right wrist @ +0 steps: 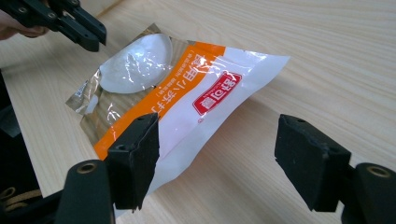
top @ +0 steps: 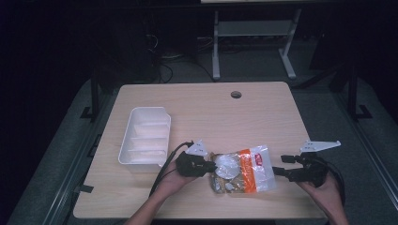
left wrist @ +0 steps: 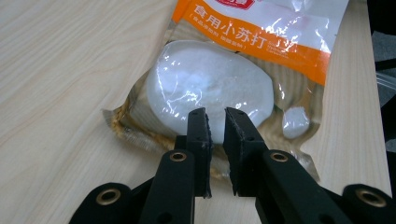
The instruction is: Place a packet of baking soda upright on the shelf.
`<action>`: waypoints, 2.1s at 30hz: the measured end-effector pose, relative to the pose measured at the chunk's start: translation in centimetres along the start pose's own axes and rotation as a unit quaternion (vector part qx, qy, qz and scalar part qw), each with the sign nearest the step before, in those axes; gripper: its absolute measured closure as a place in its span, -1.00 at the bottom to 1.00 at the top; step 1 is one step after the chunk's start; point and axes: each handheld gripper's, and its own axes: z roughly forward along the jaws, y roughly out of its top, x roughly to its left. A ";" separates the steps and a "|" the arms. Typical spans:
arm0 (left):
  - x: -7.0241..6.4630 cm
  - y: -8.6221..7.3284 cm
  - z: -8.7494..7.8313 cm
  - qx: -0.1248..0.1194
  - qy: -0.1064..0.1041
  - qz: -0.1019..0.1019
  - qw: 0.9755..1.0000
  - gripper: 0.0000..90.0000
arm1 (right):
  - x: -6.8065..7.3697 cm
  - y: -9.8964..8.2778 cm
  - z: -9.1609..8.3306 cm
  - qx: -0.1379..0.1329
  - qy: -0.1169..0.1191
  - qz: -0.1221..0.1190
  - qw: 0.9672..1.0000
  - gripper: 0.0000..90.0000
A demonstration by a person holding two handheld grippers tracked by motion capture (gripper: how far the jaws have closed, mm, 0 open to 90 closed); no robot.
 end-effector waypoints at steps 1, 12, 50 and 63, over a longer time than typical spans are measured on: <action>0.0 0.1 0.2 0.003 -0.002 0.000 1.000 0.79 | 0.0 0.0 0.1 0.000 0.002 0.001 1.000 -0.34; 0.0 1.3 1.8 0.011 -0.009 0.002 1.000 0.85 | -0.4 -0.4 0.7 0.002 -0.002 0.027 1.000 -0.32; 0.2 2.2 0.9 -0.018 -0.003 -0.012 1.000 0.33 | 0.7 2.0 4.1 0.022 0.054 0.041 0.997 0.99; 0.5 2.6 -0.4 -0.052 0.011 -0.025 0.998 -0.06 | 2.9 7.3 1.3 0.004 0.038 -0.042 0.998 1.00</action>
